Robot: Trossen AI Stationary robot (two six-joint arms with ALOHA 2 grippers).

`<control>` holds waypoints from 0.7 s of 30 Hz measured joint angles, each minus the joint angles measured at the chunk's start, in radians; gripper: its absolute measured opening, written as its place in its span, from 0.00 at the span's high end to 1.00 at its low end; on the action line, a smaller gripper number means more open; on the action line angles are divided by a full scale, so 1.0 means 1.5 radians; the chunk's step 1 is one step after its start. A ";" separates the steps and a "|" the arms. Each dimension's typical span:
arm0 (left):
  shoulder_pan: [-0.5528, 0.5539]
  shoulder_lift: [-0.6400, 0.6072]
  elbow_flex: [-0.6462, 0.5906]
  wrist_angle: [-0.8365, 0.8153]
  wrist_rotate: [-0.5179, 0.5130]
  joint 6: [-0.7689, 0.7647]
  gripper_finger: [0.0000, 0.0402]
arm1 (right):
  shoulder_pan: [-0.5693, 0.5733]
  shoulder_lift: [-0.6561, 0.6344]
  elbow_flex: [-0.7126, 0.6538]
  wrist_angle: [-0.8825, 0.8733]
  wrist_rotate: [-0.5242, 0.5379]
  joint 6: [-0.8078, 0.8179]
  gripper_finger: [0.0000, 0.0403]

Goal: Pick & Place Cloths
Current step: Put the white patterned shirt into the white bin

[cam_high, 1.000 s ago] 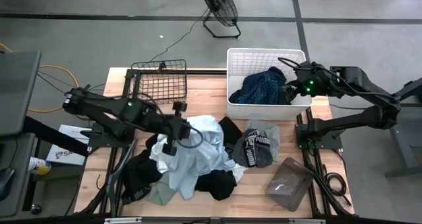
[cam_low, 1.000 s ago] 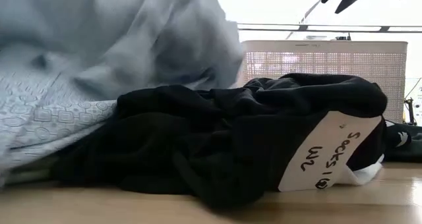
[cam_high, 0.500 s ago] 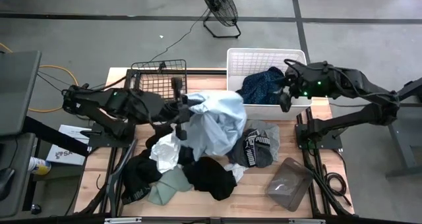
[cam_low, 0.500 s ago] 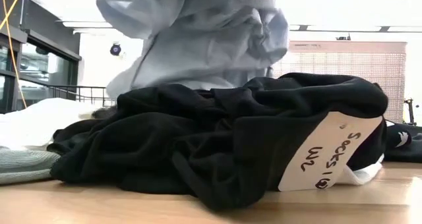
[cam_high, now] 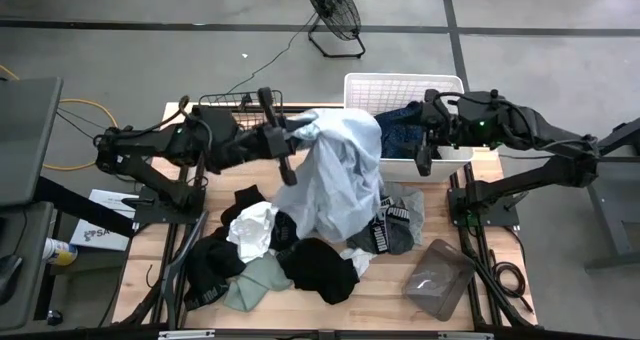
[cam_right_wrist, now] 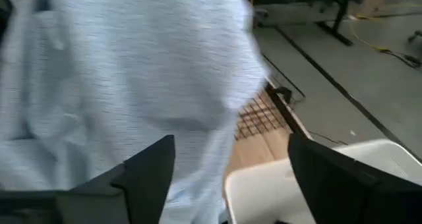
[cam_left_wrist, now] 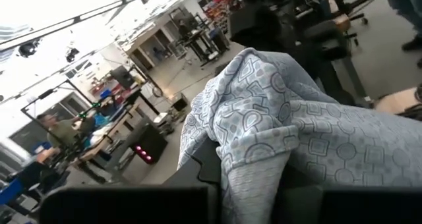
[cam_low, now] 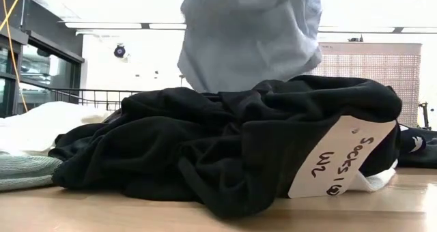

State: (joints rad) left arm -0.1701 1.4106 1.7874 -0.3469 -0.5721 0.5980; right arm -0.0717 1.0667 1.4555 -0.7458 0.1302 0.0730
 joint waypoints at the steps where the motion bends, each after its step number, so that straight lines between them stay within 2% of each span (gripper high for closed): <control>1: 0.009 0.004 0.000 0.006 0.008 0.000 0.95 | 0.002 0.003 0.000 0.009 -0.012 -0.003 0.24; 4: 0.030 0.011 0.000 0.007 0.025 0.000 0.95 | 0.009 0.013 0.000 0.041 -0.039 -0.028 0.15; 9: 0.056 0.026 0.000 0.048 0.070 0.000 0.95 | 0.019 0.048 0.000 0.100 -0.039 -0.035 0.02; 15: 0.067 0.038 -0.001 0.105 0.100 0.002 0.95 | 0.027 0.113 0.000 0.147 -0.038 -0.052 0.03; 18: 0.067 0.036 -0.001 0.131 0.111 0.002 0.95 | 0.030 0.148 0.000 0.197 -0.021 -0.054 0.02; 21: 0.067 0.036 -0.001 0.146 0.111 0.005 0.95 | 0.035 0.182 0.000 0.252 -0.036 -0.060 0.02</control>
State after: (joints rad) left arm -0.0700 1.4648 1.7866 -0.1281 -0.4061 0.6059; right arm -0.0191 1.3395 1.4555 -0.3674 0.0755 -0.0173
